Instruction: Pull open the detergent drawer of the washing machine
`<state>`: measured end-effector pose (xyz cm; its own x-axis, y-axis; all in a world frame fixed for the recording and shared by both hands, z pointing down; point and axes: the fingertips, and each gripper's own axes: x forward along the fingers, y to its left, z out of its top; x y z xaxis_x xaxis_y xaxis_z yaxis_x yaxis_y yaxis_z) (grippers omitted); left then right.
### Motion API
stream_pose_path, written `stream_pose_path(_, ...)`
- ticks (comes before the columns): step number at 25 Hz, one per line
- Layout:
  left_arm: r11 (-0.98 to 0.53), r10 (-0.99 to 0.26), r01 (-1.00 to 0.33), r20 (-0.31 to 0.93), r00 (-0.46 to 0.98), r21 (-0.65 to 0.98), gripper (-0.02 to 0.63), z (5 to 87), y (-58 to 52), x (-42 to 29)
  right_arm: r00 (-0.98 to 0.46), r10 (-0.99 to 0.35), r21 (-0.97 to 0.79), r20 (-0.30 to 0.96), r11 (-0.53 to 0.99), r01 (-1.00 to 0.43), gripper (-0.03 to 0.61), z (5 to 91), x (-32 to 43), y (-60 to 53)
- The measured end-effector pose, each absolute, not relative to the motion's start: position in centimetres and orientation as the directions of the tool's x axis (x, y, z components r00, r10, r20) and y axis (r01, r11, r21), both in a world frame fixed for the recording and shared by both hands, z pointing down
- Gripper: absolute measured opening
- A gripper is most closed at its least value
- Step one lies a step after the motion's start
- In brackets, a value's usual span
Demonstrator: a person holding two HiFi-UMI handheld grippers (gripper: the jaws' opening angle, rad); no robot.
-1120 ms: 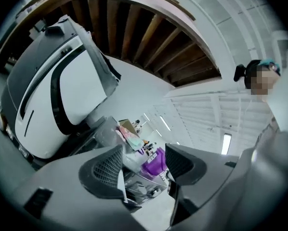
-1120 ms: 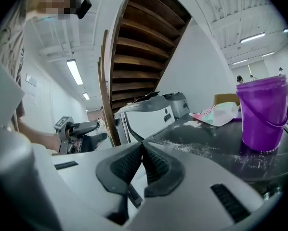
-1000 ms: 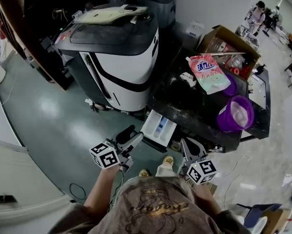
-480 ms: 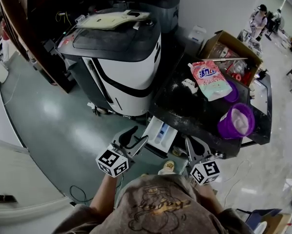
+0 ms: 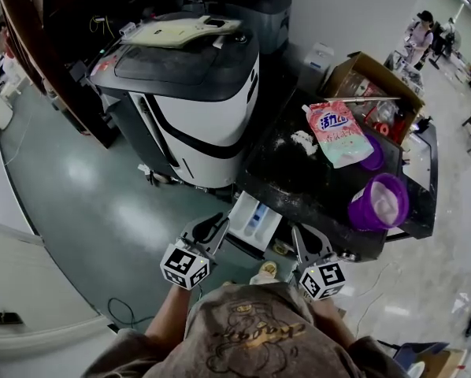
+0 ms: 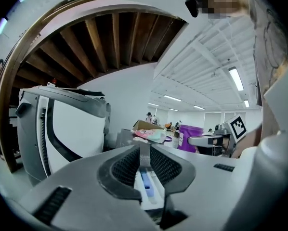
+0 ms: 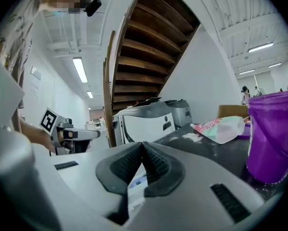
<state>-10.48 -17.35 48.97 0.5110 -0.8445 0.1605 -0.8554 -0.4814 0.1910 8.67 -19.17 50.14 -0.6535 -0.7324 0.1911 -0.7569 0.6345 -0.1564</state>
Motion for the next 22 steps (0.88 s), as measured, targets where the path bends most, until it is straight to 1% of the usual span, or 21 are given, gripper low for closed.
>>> stream_pose_path(3, -0.452, -0.857, -0.869, 0.173, 0.486, 0.201, 0.06, 49.6, -17.6, -10.6, -0.661, -0.725, -0.152, 0.192, 0.643, -0.75, 0.003, 50.3, 8.5, -19.4)
stream_pose_path(9, -0.419, -0.87, -0.885, 0.189, 0.455, 0.202, 0.029, 50.7, -18.2, -10.9, -0.676, -0.709, -0.159, 0.201, 0.658, -0.736, 0.003, 51.2, 8.6, -19.6)
stream_pose_path(22, -0.409, -0.872, -0.882, 0.185, 0.454, 0.234, 0.021, 50.8, -18.7, -9.5, -0.657, -0.724, -0.169, 0.208, 0.635, -0.753, 0.002, 51.9, 10.2, -19.9)
